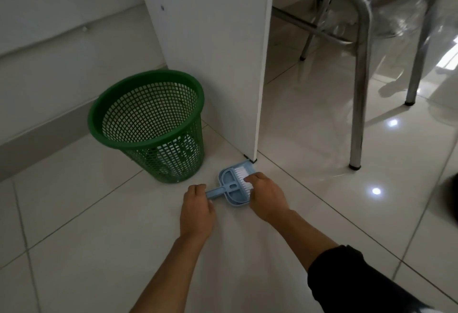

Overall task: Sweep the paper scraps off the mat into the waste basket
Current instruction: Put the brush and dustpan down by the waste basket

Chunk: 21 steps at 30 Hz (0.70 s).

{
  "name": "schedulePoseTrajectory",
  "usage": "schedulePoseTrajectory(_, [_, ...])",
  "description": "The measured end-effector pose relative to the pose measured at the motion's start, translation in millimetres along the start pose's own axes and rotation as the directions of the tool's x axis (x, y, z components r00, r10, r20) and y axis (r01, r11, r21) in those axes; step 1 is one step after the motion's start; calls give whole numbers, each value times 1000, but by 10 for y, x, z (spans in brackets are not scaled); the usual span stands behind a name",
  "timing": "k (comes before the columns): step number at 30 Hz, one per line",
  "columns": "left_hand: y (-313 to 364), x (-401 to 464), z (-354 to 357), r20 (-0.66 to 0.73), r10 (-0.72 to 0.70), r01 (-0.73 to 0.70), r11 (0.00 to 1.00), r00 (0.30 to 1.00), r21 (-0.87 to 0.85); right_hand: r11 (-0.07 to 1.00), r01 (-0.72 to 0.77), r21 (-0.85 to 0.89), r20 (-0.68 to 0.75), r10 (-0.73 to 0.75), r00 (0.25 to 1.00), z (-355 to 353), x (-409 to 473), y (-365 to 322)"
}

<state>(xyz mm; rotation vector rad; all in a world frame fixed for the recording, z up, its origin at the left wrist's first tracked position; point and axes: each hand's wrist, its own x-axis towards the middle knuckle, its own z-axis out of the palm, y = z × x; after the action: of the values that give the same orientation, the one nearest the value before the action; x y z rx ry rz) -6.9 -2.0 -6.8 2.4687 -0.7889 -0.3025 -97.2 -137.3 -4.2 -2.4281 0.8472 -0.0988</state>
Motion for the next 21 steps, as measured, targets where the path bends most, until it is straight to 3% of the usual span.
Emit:
schedulePoseTrajectory(8, [830, -229, -51, 49, 305, -308, 927, 951, 214, 967, -72, -246, -209, 20, 978, -606, -435, 407])
schedulePoseTrajectory(13, [1495, -486, 311, 109, 440, -454, 869, 891, 196, 939, -212, -270, -323, 119, 939, -1123, -863, 1093])
schedulePoseTrajectory(21, [2716, -822, 1295, 184, 532, -557, 819, 827, 137, 892, -381, -243, -432, 252, 866, -1827, -1453, 2387])
